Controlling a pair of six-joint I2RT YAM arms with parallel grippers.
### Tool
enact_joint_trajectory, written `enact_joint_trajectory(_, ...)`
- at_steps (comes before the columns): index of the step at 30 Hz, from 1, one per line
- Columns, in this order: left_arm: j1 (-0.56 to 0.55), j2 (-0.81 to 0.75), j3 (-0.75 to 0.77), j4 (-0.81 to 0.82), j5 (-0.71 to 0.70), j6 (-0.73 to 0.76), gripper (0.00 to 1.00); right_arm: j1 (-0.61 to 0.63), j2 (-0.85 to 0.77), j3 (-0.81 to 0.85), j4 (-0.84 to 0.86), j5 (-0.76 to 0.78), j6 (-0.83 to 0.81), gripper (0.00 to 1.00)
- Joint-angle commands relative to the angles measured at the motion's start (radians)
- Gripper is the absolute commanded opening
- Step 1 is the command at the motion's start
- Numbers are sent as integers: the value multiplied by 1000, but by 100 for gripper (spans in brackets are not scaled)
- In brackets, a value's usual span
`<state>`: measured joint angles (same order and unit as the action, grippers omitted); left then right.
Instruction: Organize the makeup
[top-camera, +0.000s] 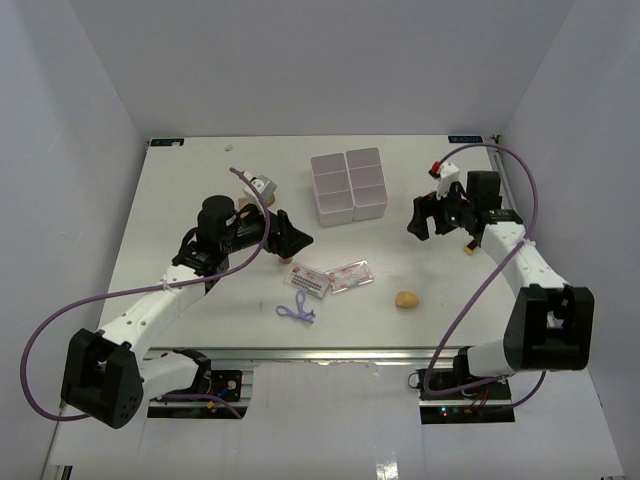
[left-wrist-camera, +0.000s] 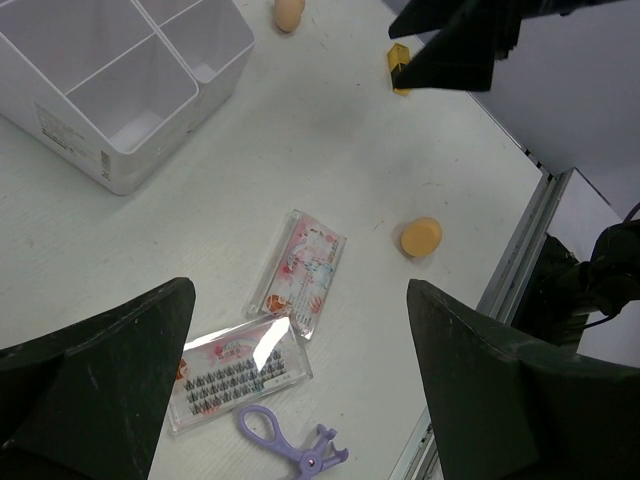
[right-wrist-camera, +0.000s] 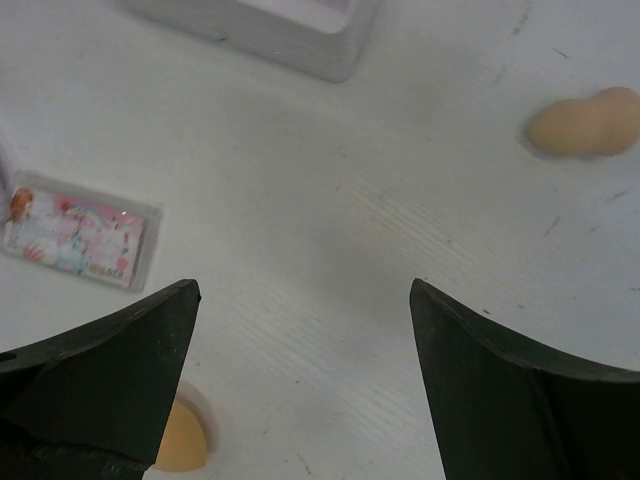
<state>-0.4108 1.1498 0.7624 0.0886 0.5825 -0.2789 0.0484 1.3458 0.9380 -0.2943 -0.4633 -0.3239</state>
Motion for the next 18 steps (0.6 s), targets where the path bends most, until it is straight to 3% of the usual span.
enact_joint_trajectory(1,-5,-37,35,-12,-21,13,98,-36,175,177,33,143,235,96)
enact_joint_trajectory(5,-5,-36,35,-17,-28,18,98,-71,359,333,39,247,360,99)
enact_joint_trajectory(7,-5,-36,37,-18,-30,21,98,-83,429,392,37,264,420,88)
enact_joint_trajectory(14,-6,-30,40,-24,-33,28,98,-134,584,524,51,303,534,75)
enact_joint_trajectory(18,-5,-27,41,-26,-35,31,98,-164,650,555,73,277,575,64)
